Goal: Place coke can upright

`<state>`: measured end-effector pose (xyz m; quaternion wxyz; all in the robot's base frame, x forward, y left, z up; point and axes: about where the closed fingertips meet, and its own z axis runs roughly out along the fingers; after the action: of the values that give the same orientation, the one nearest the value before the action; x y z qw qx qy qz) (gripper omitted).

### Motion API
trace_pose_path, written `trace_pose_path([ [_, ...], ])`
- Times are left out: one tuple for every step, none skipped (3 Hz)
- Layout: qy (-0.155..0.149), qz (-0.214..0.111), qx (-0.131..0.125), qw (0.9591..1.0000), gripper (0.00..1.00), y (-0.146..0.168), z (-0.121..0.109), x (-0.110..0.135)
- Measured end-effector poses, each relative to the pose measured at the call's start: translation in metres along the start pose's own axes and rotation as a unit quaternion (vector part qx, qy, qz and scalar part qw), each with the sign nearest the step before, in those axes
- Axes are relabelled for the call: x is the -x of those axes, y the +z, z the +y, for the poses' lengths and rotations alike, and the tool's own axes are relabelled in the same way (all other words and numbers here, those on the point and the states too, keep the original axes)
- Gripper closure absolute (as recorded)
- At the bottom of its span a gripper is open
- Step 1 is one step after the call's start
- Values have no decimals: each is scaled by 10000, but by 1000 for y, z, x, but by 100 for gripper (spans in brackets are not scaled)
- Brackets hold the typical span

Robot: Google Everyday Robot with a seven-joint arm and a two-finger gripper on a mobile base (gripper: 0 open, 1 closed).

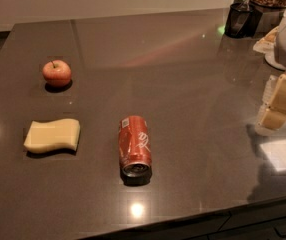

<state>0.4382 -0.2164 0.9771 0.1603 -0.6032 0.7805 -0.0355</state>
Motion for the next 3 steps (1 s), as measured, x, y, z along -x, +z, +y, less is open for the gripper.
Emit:
trace_pose_path([
  [-103,-46,46,9999,0,0,-1,6],
  [-512,-235,225,9982,0,-1,-4,31],
  [-1511,-729,398,9850,0,1,4,79],
])
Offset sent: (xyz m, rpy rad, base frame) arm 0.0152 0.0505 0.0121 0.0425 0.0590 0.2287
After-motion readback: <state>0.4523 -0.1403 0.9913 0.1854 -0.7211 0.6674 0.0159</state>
